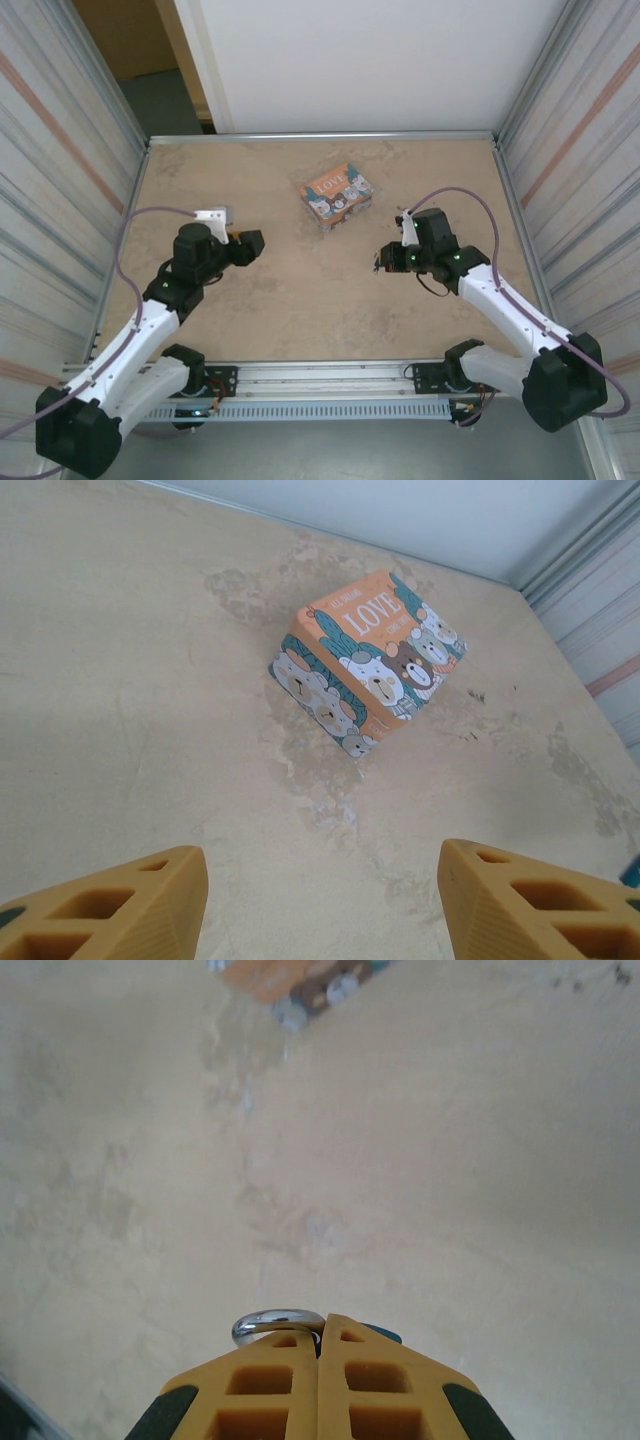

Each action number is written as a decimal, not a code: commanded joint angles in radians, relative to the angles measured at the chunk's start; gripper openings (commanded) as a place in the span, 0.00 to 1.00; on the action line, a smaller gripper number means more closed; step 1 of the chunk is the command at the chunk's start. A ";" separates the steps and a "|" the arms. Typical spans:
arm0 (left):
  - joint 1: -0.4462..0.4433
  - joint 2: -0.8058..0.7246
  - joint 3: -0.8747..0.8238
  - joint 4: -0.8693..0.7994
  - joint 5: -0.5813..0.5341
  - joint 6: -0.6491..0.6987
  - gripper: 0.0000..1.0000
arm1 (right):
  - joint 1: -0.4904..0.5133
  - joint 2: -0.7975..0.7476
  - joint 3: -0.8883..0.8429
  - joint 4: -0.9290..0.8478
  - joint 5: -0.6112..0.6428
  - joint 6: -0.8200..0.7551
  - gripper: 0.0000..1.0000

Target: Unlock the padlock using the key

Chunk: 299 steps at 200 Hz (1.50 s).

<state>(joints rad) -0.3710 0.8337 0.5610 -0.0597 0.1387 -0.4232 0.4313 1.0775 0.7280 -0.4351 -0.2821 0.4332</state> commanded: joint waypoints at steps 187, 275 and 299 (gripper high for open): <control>0.064 -0.087 -0.065 -0.012 -0.022 0.047 0.71 | 0.149 0.312 0.057 -0.137 0.001 -0.068 0.00; 0.081 -0.070 -0.064 -0.011 -0.008 0.050 0.72 | 0.149 0.418 0.071 -0.098 -0.031 -0.064 0.00; 0.082 -0.067 -0.062 -0.014 -0.006 0.054 0.72 | 0.149 0.437 0.073 -0.090 -0.034 -0.061 0.00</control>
<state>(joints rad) -0.3000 0.7631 0.5079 -0.0780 0.1295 -0.3916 0.5720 1.4864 0.7803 -0.5293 -0.3080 0.3828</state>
